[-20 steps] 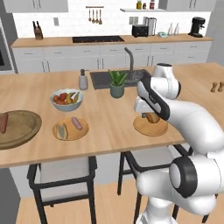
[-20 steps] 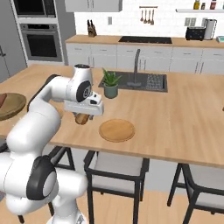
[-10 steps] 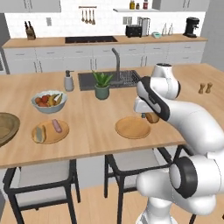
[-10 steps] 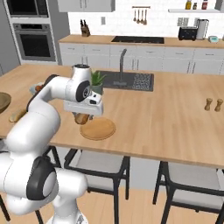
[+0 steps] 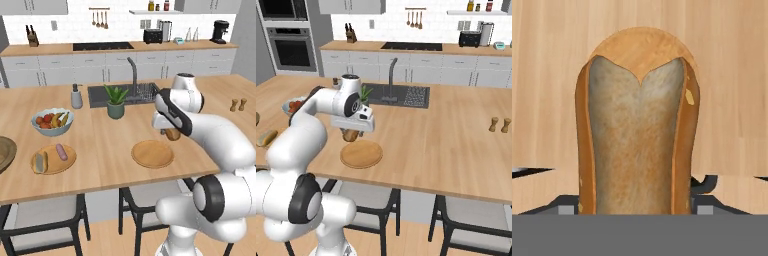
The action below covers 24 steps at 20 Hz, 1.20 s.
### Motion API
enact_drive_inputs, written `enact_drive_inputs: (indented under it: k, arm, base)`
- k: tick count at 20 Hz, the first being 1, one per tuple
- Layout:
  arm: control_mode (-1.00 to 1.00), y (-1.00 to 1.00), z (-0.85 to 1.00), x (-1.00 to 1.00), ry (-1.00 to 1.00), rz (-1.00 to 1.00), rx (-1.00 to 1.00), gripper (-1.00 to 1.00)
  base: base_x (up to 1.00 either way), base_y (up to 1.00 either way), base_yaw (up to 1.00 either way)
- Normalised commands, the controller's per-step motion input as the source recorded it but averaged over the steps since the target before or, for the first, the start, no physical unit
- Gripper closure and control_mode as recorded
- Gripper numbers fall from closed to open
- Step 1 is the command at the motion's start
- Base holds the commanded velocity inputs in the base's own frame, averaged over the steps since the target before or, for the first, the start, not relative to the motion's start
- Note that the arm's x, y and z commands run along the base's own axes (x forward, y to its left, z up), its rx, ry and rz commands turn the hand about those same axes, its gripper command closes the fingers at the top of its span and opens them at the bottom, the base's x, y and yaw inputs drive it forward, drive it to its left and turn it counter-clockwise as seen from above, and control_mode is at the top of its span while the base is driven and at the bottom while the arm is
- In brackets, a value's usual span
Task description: Place one bun and one sausage from the bowl on each plate.
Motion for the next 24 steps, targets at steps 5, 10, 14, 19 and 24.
enact_drive_inputs:
  k: [5,10,14,19,24]
  arm:
    - [-1.00,-0.12,-0.69,0.45,0.00,0.02,0.00,1.00]
    - [-1.00,-0.17,-0.83,0.38,0.00,0.02,0.00,1.00]
    - [-1.00,-0.01,-0.56,0.48,0.00,0.00,0.00,1.00]
    - [-1.00,0.00,-0.43,0.53,0.00,0.00,0.00,1.00]
    - [-1.00,0.00,-0.26,0.12,-0.01,0.00,0.00,1.00]
  base:
    - [0.00,0.00,0.00]
    - [0.00,0.00,0.00]
    - [0.00,0.00,0.00]
    - [0.00,0.00,0.00]
    - [0.00,0.00,0.00]
